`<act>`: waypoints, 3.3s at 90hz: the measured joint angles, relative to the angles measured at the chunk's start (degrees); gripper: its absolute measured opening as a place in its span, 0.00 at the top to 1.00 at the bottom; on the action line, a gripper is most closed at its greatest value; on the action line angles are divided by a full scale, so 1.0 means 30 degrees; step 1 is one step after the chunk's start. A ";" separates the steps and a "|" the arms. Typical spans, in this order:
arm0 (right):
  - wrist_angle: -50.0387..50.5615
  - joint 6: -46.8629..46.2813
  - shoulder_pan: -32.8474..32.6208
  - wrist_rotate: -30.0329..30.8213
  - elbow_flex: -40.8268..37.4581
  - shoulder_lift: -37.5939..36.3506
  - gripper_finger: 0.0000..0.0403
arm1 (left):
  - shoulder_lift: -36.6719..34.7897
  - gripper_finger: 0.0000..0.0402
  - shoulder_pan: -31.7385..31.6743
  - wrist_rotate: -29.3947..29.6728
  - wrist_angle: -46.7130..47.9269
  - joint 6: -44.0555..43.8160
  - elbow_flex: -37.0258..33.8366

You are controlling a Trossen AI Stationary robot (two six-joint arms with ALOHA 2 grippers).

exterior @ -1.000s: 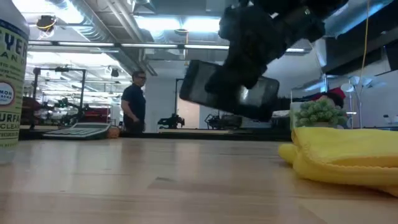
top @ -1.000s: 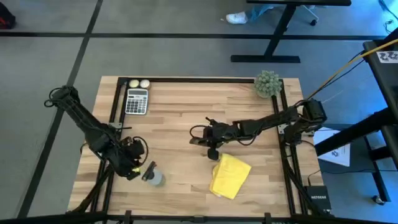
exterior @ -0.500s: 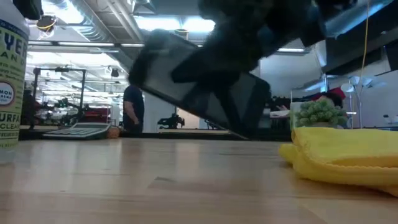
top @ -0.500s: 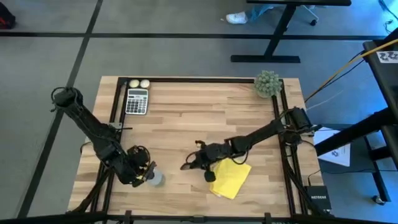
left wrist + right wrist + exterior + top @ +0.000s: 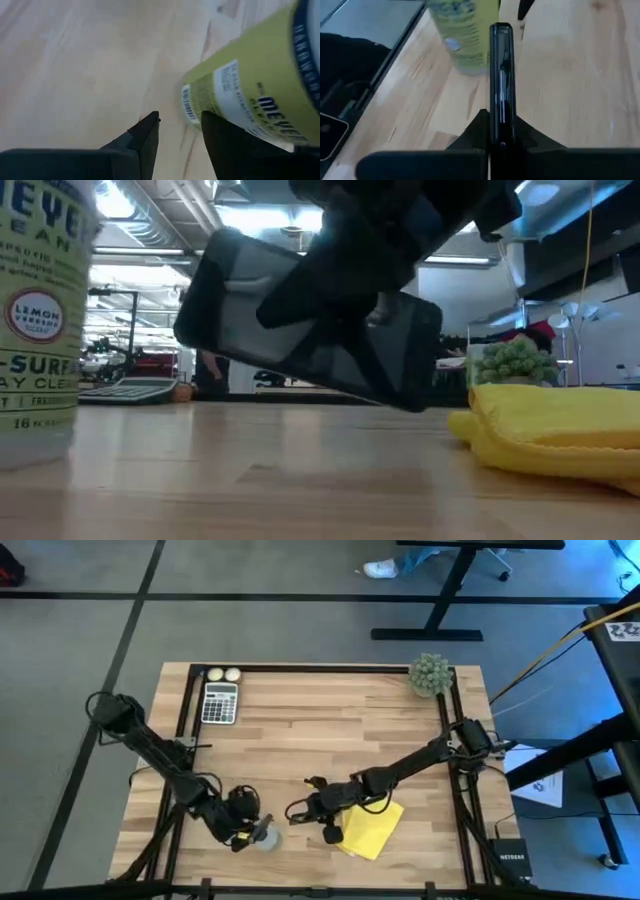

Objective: Apply microfiber cloth
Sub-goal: Spray the front of the black cellphone with green spray bottle

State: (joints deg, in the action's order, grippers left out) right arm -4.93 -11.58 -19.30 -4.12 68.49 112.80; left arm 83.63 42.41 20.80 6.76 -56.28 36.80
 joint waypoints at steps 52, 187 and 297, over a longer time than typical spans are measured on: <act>-0.0717 -0.1845 -0.2082 0.2160 0.0010 -0.1882 0.98 | -0.5285 0.67 0.1617 0.2504 0.7342 0.0105 0.0990; -0.3602 -0.2156 -0.3068 0.2282 0.5546 0.4649 0.98 | -0.1462 0.67 0.1063 0.4637 -0.1754 0.1319 -0.1268; 0.5168 -0.2641 -0.3560 0.4536 0.5952 0.1600 0.98 | -0.0735 0.72 0.7914 -0.0372 -0.2588 -0.4424 0.1266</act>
State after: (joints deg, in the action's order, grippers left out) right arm 10.57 -19.51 -29.98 9.49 86.35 117.60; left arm 81.42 66.15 19.68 -1.01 -69.55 40.59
